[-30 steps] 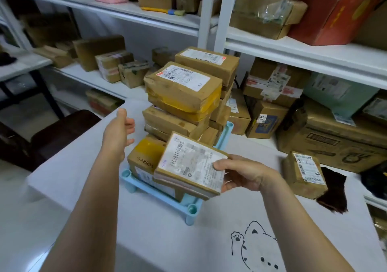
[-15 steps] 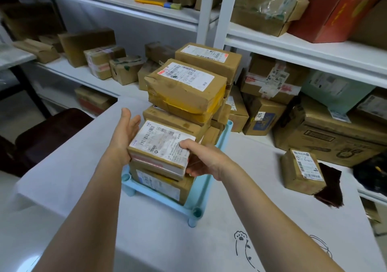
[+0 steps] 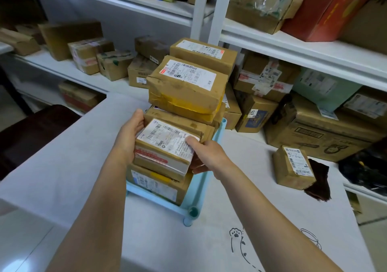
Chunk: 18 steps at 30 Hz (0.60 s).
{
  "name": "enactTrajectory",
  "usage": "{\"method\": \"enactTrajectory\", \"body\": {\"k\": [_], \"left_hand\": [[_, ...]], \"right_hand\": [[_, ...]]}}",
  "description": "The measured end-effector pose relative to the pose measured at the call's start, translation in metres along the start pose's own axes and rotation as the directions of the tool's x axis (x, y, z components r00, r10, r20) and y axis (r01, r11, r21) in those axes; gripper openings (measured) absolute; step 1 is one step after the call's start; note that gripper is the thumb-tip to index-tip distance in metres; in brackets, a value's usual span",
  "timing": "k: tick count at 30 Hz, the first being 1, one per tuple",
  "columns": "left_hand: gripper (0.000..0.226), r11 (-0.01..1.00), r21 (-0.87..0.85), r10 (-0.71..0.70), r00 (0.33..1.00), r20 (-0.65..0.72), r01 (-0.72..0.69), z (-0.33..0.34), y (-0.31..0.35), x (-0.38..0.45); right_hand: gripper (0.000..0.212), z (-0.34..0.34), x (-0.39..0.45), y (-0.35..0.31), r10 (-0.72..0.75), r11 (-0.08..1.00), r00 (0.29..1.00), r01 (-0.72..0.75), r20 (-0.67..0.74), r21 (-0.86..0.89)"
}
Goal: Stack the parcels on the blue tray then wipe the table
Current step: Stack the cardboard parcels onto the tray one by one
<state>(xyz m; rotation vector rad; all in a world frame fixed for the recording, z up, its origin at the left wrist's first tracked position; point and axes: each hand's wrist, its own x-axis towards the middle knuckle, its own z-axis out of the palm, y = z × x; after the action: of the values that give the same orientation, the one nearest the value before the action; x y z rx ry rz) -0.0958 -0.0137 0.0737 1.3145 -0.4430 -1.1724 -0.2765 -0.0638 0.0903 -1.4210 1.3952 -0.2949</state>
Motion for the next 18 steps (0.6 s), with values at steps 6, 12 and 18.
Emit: {"method": "enactTrajectory", "body": {"k": [6,12,18], "left_hand": [[0.029,0.981,0.187,0.081,0.990,-0.114,-0.058,-0.004,0.010,0.003],[0.027,0.855,0.478,0.373,0.881,-0.292,-0.204,0.009,0.024,-0.008],[0.008,0.666,0.662,0.624,0.742,-0.243,-0.344,0.047,0.031,-0.033]], "right_hand": [[0.048,-0.001,0.000,0.000,-0.034,0.999,0.999,0.034,-0.030,-0.015],[0.048,-0.010,-0.001,0.002,-0.044,0.999,0.997,0.044,-0.063,0.003],[0.031,-0.024,-0.007,0.003,-0.085,0.994,0.986,0.094,-0.143,0.059]]}}
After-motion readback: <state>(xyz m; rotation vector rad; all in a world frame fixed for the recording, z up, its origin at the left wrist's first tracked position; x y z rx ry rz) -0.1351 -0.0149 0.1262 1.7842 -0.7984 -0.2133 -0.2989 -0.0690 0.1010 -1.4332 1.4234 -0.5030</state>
